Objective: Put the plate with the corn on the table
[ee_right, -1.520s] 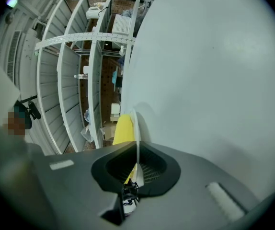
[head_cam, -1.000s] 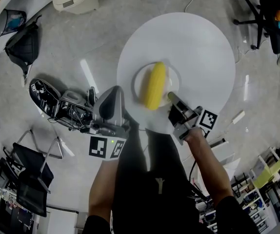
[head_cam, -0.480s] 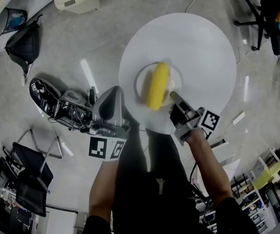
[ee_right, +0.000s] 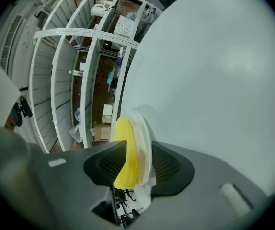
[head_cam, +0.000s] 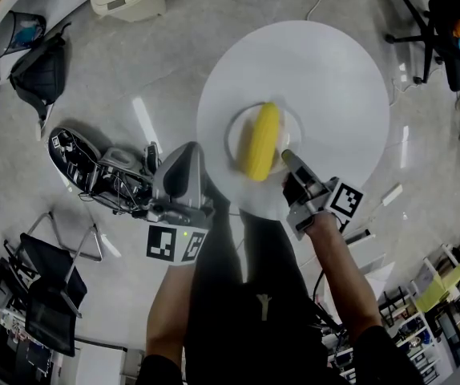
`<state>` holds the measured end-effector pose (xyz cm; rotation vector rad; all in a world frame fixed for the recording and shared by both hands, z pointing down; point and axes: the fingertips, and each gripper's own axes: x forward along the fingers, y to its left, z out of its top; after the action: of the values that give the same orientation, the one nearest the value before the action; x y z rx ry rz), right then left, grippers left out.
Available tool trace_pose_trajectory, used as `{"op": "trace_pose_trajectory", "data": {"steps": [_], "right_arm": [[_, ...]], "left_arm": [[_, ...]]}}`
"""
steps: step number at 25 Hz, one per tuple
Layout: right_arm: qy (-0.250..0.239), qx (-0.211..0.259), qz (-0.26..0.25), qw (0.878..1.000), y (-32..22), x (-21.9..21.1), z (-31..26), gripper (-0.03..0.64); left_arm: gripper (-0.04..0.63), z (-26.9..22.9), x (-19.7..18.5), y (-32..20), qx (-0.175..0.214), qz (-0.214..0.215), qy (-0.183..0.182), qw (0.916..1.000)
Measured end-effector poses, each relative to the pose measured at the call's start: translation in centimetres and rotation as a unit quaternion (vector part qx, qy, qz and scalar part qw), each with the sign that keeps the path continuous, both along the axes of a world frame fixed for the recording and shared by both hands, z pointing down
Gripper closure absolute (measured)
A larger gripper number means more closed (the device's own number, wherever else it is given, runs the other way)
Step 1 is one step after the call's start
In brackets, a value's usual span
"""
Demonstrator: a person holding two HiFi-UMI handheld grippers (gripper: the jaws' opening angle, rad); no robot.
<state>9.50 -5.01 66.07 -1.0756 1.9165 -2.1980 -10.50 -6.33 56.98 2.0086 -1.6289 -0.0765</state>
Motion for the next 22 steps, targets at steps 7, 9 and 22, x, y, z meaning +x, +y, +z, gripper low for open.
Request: {"op": "trace_pose_trajectory", "data": {"steps": [7,9,22], "right_arm": [[0.043,0.035,-0.046,0.997,0.0,-0.7,-0.5,0.448],[0.053,0.041,-0.057,0.996,0.1,-0.8,-0.6,0.442],[0.134,0.067,-0.110,0.983,0.3,0.6,-0.2,0.428]], "left_arm": [[0.594,0.2,-0.1,0.5,-0.001,0.001,0.000,1.0000],[0.594,0.3,0.0,0.7,-0.001,0.001,0.000,1.0000],[0.594,0.3,0.3,0.9,-0.001,0.001,0.002,1.0000]]}}
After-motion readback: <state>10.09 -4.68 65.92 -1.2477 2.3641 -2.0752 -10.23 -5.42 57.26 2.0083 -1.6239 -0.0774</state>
